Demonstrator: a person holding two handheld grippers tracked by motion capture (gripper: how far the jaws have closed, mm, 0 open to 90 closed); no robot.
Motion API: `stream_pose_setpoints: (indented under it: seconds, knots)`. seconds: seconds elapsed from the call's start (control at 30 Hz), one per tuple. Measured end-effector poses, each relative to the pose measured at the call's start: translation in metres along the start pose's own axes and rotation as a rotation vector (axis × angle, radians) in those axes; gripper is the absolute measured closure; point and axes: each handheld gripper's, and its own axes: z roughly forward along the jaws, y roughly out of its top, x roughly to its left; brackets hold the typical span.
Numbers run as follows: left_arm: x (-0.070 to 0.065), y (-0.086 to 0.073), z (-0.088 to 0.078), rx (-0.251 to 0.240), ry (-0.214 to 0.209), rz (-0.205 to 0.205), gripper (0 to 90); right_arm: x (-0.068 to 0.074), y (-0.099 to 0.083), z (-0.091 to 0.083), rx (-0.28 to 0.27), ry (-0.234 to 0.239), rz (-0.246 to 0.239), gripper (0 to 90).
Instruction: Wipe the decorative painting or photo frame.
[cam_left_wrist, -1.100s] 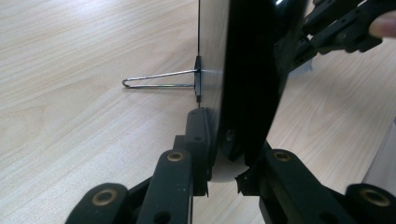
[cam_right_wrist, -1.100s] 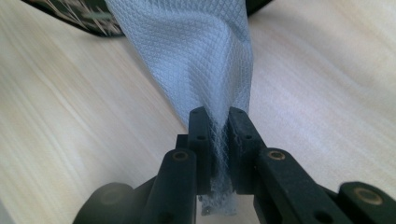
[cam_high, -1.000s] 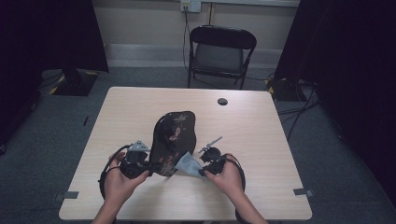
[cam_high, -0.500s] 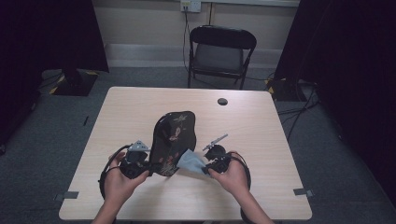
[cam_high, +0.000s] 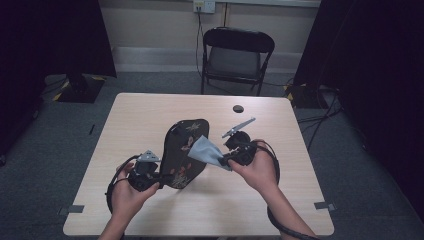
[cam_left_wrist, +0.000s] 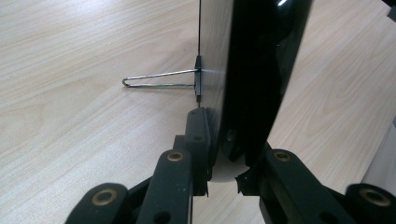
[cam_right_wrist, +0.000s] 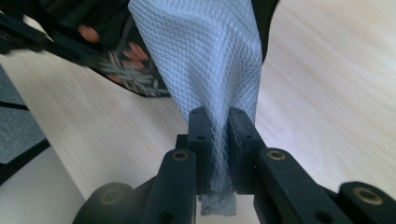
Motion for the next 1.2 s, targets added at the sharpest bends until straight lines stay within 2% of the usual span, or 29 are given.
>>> stream_pose_setpoints:
  seconds: [0.23,0.37,0.47,0.53,0.67,1.2]
  knots:
    - [-0.001,0.000,0.000,-0.003,0.004,0.007,78.6,0.012,0.029,-0.028,-0.044,-0.012,-0.041,81.8]
    - [-0.001,0.000,0.001,-0.004,0.003,0.009,78.6,0.017,0.043,-0.037,-0.078,-0.010,-0.051,81.8]
    - [-0.001,0.000,0.001,-0.004,0.003,0.011,78.6,0.020,0.052,-0.038,-0.082,-0.021,-0.056,81.7]
    - [-0.001,0.000,0.001,-0.004,0.003,0.012,78.6,0.021,0.054,-0.036,-0.070,-0.032,-0.056,81.7]
    - [-0.001,0.000,0.000,-0.002,0.003,0.019,78.6,0.019,0.050,-0.028,-0.063,-0.024,-0.048,81.7]
    - [0.000,0.000,0.000,-0.002,0.001,0.013,78.6,0.008,0.017,0.020,-0.008,0.013,0.006,81.7]
